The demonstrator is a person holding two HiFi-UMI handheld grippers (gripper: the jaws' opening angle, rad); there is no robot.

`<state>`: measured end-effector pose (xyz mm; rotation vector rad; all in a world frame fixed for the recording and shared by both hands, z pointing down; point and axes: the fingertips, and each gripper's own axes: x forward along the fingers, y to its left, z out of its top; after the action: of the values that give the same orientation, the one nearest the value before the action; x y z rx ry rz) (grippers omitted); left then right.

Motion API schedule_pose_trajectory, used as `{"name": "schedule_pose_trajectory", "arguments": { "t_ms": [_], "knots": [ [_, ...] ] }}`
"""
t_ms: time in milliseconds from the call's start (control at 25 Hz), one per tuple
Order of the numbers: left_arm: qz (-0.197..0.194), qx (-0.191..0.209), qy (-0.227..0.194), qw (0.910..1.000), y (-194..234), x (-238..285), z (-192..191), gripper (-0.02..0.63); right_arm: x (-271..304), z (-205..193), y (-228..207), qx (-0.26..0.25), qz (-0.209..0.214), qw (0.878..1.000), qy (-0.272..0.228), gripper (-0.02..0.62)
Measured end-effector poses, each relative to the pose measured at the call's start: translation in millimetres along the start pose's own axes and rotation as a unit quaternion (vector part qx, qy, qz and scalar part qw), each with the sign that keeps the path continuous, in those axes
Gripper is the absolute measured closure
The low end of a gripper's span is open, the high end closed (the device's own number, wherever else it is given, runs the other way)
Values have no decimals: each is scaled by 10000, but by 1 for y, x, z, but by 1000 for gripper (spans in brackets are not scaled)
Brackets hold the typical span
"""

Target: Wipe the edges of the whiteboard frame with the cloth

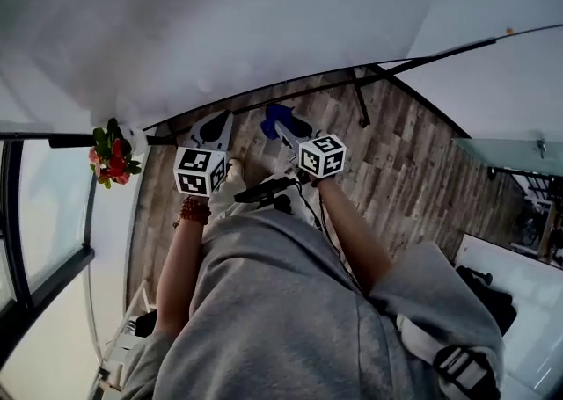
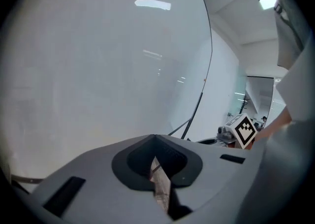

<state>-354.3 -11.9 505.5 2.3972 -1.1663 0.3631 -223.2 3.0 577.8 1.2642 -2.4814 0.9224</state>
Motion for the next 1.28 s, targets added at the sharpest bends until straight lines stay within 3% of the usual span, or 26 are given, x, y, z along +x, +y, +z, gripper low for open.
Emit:
{"name": "schedule_pose_trajectory", "arguments": {
  "t_ms": [120,280,440,640,800,1280],
  "knots": [
    [-394,521,-69,9978,-46,29,27,597,-53,35,-31,-330,-744,9944,-669,481],
    [-843,1022,-322,9907,-116,59,60,598,-127,89,-50,-874,-1530,9754,-1326,480],
    [-1209,1272,-656,9823,-182,71,87,597,-199,137,-39,-1541,-2097,9447,-1996,480],
    [-1505,1484,-869,9735,-254,88,94,598,-267,158,-37,-2308,-2901,8998,-2303,482],
    [-1787,1734,-847,9648,-299,102,83,597,-316,156,-42,-2317,-3197,8814,-2592,482],
    [-2766,2146,-379,9359,-415,122,39,598,-411,90,-93,-1586,-3859,8578,-3002,482]
  ]
}}
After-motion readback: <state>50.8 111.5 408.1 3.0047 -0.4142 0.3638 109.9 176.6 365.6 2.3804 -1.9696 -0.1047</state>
